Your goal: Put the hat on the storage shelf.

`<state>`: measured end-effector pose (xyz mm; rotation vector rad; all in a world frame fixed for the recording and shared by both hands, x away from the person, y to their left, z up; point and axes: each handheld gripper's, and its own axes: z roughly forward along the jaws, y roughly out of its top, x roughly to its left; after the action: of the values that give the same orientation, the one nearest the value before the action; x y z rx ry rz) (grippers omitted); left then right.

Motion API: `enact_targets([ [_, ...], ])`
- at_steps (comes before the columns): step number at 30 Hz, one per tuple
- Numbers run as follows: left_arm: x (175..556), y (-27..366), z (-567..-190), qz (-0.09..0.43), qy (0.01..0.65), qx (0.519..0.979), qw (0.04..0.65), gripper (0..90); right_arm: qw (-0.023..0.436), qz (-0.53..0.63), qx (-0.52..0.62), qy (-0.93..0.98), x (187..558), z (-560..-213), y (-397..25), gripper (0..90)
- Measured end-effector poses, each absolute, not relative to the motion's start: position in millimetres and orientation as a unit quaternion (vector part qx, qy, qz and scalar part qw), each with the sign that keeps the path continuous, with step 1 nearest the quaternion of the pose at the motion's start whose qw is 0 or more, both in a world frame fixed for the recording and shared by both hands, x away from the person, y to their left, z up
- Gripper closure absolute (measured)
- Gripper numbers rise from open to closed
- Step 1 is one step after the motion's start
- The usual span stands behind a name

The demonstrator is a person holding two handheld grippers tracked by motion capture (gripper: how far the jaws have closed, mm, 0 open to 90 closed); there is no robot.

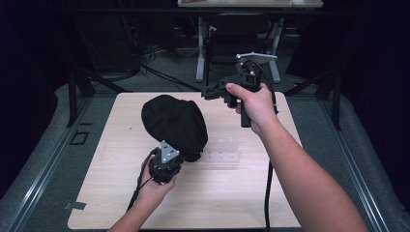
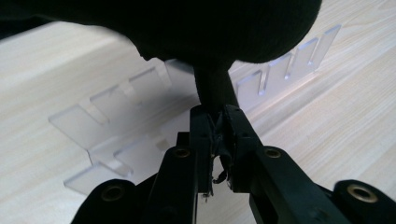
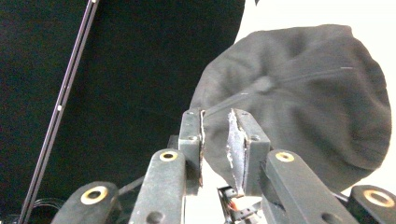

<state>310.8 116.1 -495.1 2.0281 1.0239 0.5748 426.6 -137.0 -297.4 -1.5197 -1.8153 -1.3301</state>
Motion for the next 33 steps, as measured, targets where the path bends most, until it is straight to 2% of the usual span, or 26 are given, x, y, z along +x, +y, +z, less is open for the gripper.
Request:
enact_targets([
  [14, 303, 117, -504, 0.233, 0.399, 0.8, 0.382, 83.9, 0.196, -0.476, -0.554, -0.655, 423, -300, -147, 73.9],
  [20, 300, 123, -507, 0.23, 0.404, 0.793, 0.393, 76.1, 0.161, -0.458, -0.556, -0.675, 419, -301, -153, 71.4],
  [22, 299, 127, -507, 0.229, 0.407, 0.791, 0.396, 69.5, 0.152, -0.453, -0.556, -0.681, 417, -301, -155, 71.0],
  [25, 297, 133, -506, 0.223, 0.409, 0.788, 0.402, 67.0, 0.143, -0.449, -0.556, -0.685, 413, -301, -158, 69.9],
  [31, 291, 145, -509, 0.223, 0.417, 0.781, 0.407, 56.4, 0.081, -0.413, -0.561, -0.713, 401, -307, -168, 68.4],
  [33, 291, 151, -510, 0.225, 0.423, 0.778, 0.407, 55.7, 0.075, -0.41, -0.562, -0.715, 399, -308, -169, 68.0],
])
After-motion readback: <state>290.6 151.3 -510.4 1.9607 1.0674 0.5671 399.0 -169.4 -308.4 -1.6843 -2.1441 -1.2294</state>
